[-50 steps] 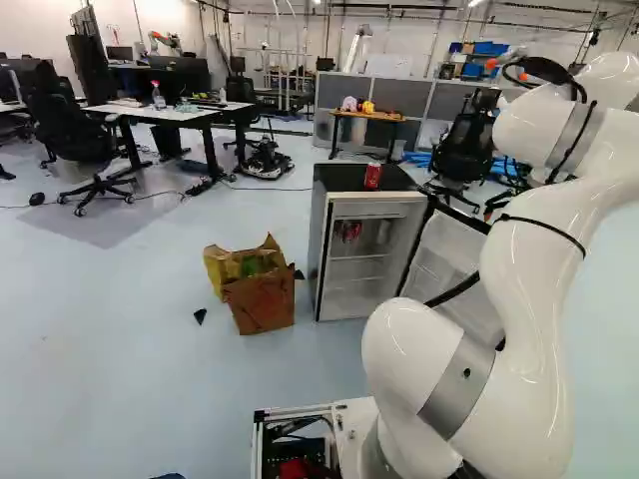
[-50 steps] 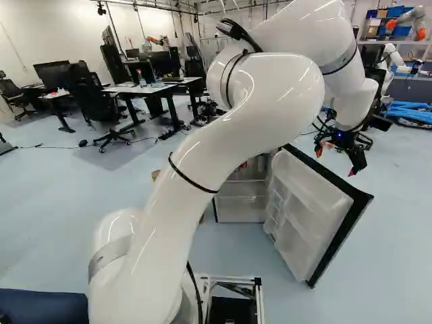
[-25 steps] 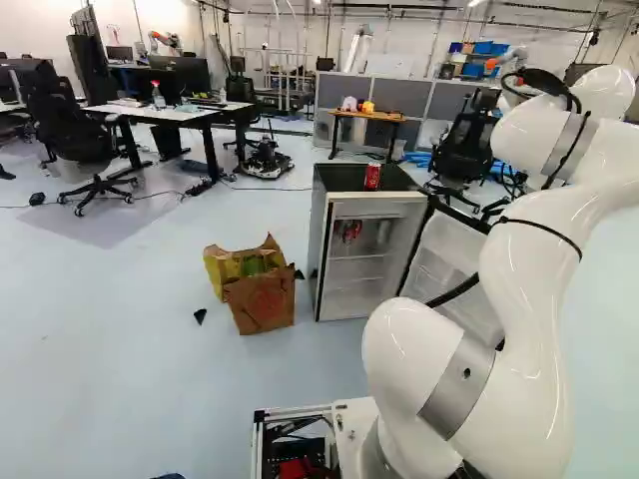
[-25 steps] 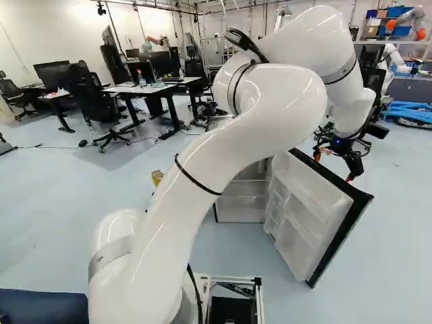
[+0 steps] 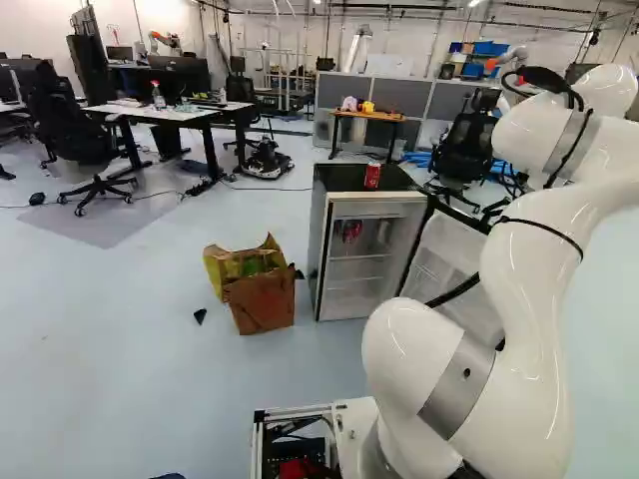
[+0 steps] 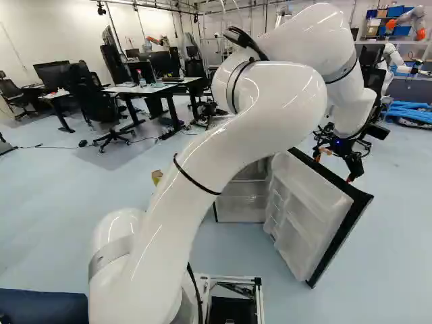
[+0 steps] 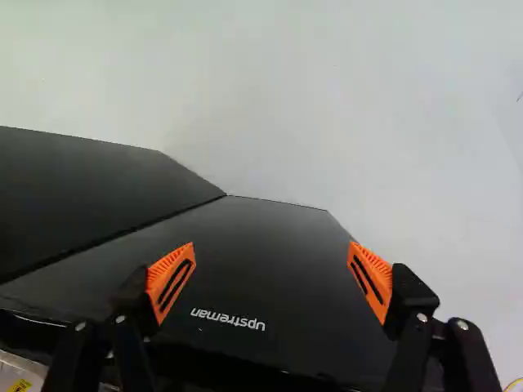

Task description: Grab a drink from the fridge

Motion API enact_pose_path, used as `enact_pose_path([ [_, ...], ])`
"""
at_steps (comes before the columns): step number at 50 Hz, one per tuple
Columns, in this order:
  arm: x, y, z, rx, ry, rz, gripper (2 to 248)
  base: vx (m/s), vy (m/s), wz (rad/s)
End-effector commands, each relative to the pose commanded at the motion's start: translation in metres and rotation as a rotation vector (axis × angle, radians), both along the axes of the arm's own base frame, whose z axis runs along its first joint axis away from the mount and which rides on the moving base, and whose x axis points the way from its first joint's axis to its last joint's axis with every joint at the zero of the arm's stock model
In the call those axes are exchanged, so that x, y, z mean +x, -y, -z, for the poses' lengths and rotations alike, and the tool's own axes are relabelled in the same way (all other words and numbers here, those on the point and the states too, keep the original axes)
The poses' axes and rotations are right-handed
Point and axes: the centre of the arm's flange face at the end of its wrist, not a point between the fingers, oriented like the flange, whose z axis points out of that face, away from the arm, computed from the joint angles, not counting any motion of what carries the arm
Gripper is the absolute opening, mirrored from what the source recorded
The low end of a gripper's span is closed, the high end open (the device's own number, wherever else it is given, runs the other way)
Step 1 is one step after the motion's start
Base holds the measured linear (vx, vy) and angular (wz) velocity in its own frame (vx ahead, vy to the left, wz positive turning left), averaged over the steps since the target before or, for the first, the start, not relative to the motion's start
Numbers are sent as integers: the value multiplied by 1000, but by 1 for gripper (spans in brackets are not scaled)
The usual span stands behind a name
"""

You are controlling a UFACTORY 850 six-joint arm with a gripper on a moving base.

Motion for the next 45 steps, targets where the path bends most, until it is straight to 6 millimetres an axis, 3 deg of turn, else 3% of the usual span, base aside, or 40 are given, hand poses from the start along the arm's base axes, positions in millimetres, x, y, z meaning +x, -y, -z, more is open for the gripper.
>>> enact_pose_path([
  [45,-24,-26,-1,41,-31,5,247,0,0,0],
])
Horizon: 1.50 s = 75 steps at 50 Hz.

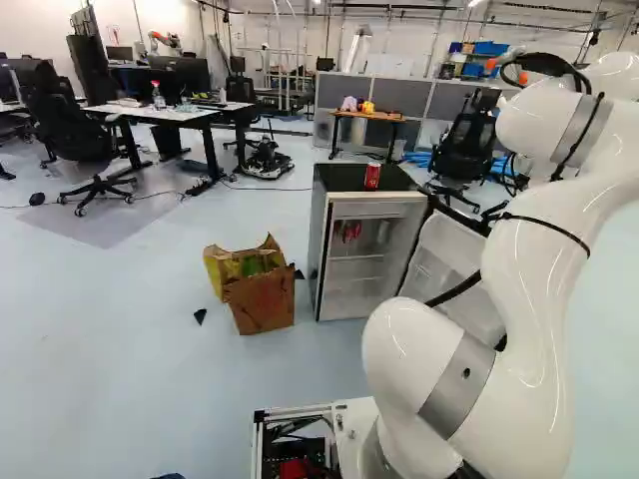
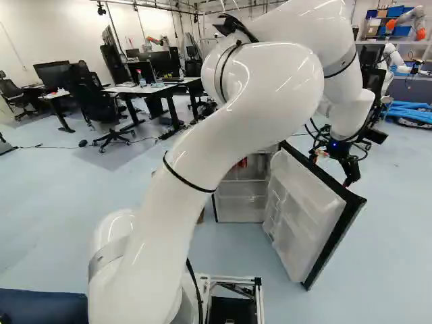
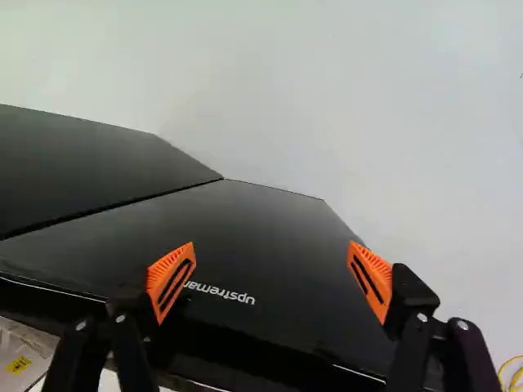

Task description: Grab a drink from the fridge

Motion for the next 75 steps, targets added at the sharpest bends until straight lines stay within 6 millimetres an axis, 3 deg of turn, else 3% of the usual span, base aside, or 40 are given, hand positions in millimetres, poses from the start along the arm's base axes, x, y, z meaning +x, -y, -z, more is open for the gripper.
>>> enact_pose_path([
  [40,-21,-35,-1,42,-32,-7,247,0,0,0],
  [75,-37,-81,0,85,-66,-31,247,0,0,0],
])
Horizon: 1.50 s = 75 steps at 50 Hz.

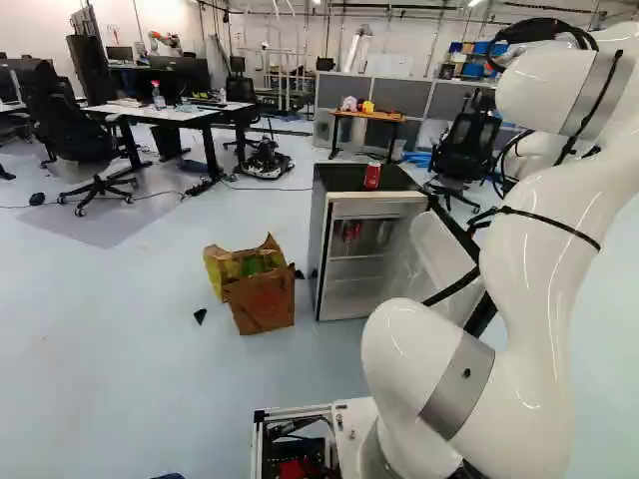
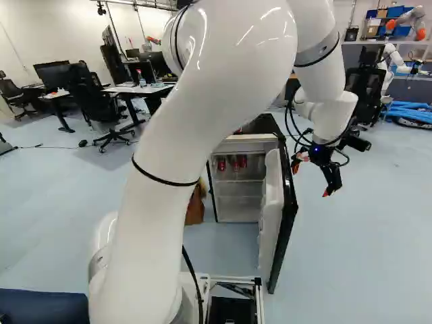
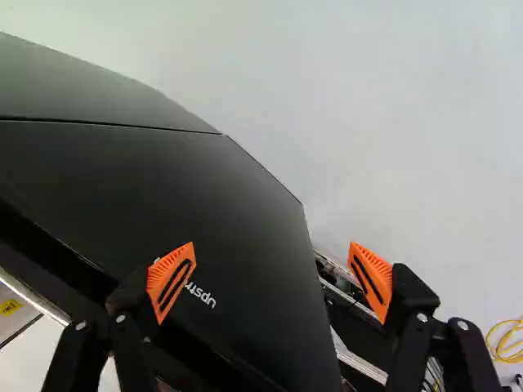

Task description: Grab a drink from the fridge

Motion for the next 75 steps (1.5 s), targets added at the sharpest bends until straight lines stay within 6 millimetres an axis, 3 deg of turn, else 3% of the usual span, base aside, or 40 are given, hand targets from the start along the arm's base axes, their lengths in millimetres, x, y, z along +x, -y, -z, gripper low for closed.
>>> enact_pose_path([
  [42,-11,-72,1,48,-41,-65,247,0,0,0],
  [75,-4,-136,3,70,-68,-159,247,0,0,0],
])
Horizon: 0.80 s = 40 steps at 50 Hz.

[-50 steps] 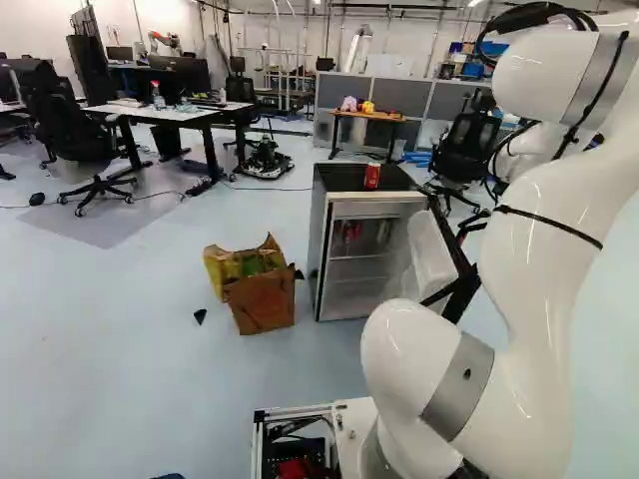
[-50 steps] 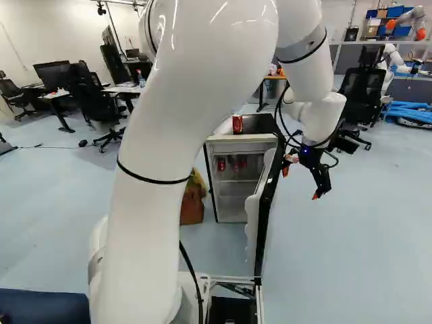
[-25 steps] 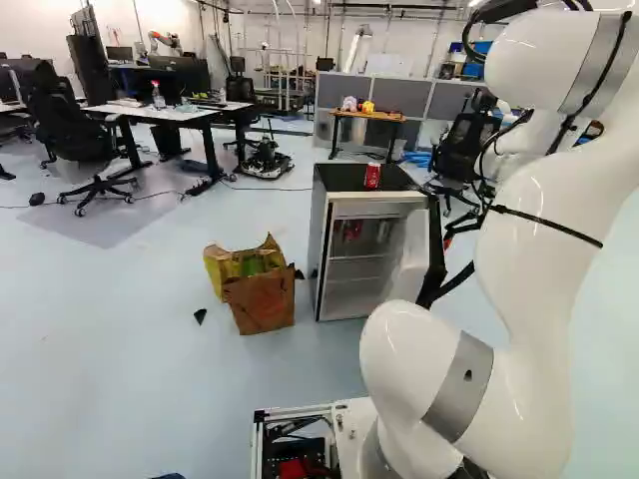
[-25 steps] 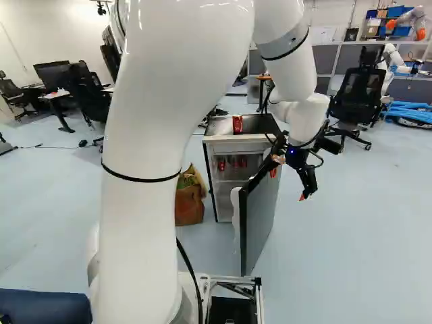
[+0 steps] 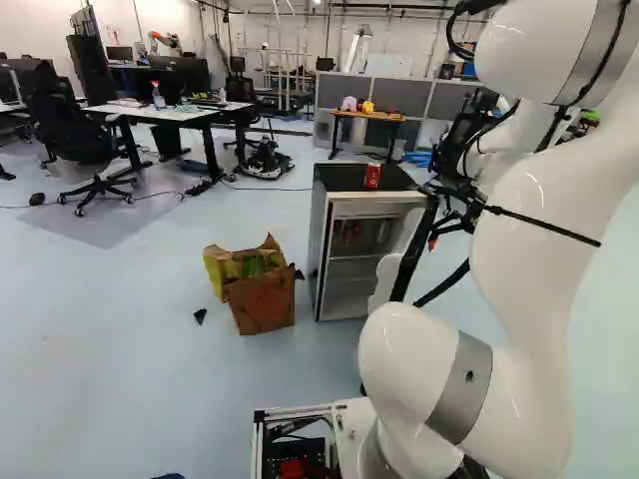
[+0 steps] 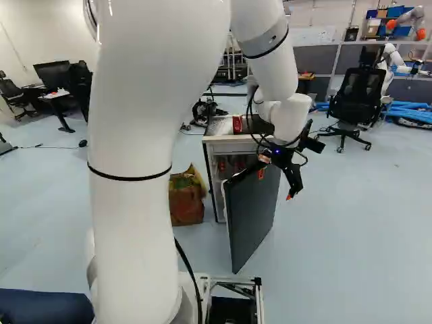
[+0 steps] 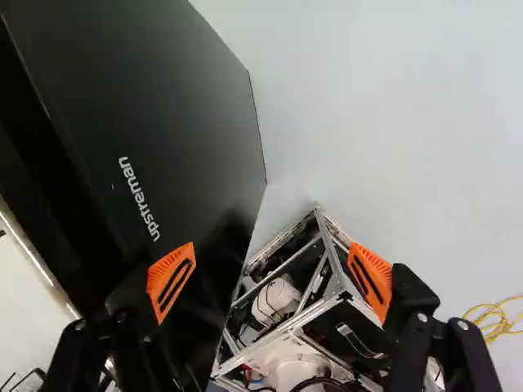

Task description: Grab a drink from the fridge

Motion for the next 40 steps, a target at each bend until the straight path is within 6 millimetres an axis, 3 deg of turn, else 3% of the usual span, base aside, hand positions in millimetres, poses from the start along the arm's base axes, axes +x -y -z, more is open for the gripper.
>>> enact_pose_path([
  [40,14,-75,2,-24,-16,-170,247,0,0,0],
])
